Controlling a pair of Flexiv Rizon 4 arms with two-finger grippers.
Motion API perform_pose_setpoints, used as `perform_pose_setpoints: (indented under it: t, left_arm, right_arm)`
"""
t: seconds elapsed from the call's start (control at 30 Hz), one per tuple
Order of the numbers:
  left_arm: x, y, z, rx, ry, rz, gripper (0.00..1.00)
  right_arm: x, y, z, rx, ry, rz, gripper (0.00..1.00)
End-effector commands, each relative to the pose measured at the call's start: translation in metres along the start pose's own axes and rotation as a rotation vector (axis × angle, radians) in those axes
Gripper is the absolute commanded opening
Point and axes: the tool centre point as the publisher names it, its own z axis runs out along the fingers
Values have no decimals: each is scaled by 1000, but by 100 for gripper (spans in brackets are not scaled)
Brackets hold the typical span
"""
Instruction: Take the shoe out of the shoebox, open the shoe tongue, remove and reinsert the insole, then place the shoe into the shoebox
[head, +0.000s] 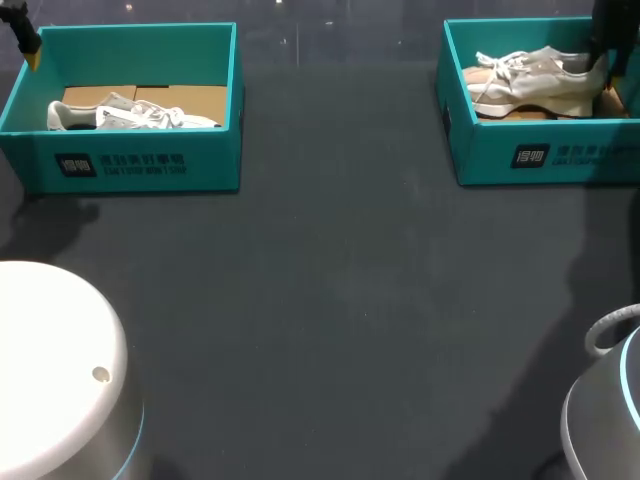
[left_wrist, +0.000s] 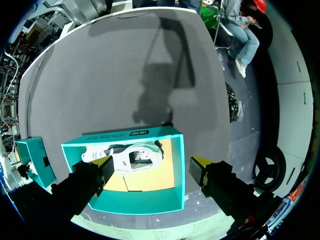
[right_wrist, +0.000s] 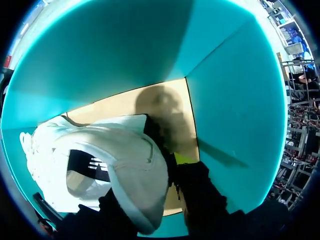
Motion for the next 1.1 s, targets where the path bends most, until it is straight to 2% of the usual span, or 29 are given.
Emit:
perform_pose_setpoints:
  t: [0.03, 0.27, 0.37, 0.63, 0.83, 1.1]
  left_arm:
    - [0, -1, 0, -1, 2, 2, 100]
    - [0, -1, 0, -1, 2, 2, 100]
    - [0, -1, 0, -1, 2, 2, 100]
    - [0, -1, 0, -1, 2, 2, 100]
    - [0, -1, 0, -1, 2, 2, 100]
    - [0, -1, 0, -1, 2, 2, 100]
  right_arm:
    - [5, -1, -8, -2, 0, 5, 0]
    - [5, -7, -28, -40, 2, 44, 0]
    - [1, -9, -33, -54, 42, 46, 0]
    - [-8, -9, -49, -72, 29, 30, 0]
    - [-14, -7, -54, -87, -7, -3, 0]
    - [-15, -6, -54, -90, -5, -11, 0]
